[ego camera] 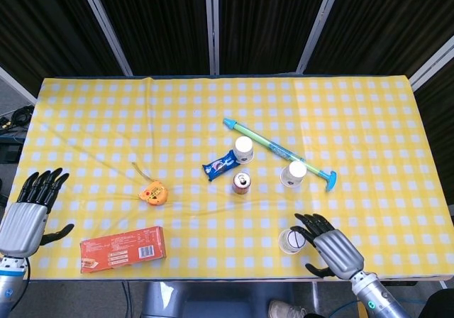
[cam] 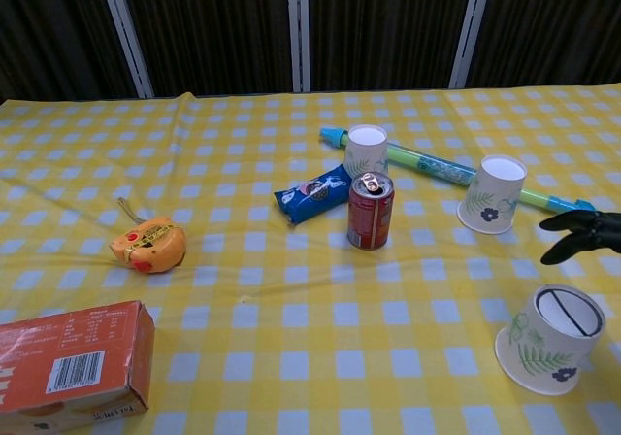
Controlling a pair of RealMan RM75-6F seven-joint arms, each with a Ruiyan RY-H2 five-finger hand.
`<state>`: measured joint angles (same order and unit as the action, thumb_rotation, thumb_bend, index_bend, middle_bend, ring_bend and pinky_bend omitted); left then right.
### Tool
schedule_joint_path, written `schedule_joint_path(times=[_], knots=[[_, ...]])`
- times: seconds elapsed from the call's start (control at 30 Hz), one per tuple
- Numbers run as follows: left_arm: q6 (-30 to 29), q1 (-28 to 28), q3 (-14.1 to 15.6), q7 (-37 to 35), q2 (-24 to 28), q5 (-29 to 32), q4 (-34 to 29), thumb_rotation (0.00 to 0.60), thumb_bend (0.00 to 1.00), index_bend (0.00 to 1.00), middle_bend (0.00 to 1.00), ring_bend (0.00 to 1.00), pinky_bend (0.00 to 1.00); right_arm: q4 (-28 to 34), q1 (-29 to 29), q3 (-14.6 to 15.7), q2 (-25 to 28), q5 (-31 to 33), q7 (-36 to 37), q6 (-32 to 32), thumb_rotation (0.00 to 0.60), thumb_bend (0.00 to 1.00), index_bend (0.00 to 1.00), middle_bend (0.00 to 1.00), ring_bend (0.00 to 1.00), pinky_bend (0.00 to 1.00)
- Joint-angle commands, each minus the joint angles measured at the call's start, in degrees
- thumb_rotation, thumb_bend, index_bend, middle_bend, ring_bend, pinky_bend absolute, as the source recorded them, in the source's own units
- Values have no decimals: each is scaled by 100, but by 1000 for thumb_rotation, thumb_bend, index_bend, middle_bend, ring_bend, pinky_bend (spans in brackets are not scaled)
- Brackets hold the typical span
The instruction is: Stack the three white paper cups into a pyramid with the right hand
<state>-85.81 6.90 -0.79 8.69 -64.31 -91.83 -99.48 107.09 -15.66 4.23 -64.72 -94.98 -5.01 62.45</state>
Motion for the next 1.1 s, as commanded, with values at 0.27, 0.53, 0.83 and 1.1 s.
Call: schedule_joint_path(times=[0.27,0.53,0.83,1.1], knots=[[33,17,-14,-29,-2,39,21,600,0,0,0,0,0,-9,-189,-196,-234,477,-307,-241,600,204,243,0,0,0],[18,15,-26,-65,11,51,13,600,0,0,0,0,0,-173,-257,-242,-411,929,-592,-422,600,213,279,0,0,0],[4,12,-14,-62,17,19,0,600,0,0,0,0,0,-202,-322,-269,-507,1095,-639,-454,600,223,342,1,0,0],[22,20,-14,-59,11,27,7,600,0,0,0,0,0,-188,-358,-299,-571,1143,-656,-382,600,234,430,43,0,0]])
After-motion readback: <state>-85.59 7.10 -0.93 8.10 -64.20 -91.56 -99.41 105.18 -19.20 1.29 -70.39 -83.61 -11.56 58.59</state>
